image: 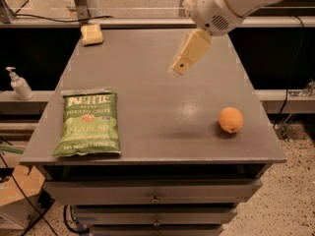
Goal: Move sponge near green jalapeno chip bag
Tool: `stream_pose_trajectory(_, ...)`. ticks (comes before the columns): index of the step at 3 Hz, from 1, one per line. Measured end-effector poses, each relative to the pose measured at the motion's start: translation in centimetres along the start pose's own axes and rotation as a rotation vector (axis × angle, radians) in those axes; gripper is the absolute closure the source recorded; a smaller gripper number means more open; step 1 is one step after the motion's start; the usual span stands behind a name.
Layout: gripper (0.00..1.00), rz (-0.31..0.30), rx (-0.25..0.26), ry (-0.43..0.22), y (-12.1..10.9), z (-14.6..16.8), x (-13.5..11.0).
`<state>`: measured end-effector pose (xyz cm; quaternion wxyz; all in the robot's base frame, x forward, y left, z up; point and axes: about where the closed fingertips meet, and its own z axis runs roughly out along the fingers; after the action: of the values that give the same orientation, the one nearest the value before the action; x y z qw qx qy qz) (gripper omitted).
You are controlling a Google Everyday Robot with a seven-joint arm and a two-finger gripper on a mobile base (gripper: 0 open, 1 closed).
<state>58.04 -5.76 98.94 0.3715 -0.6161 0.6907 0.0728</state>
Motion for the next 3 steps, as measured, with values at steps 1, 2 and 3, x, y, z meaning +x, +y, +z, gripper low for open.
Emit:
stream_pose_trajectory(1,0.0,0.041,0.013,-0.068,-1.3,3.6,-1.2)
stream_pose_trajectory(2,0.0,0.09,0.028,-0.15,-3.1,7.1,-2.3)
stream_pose_trajectory(3,0.0,0.142,0.036,-0.233,-5.3,10.6,-3.7)
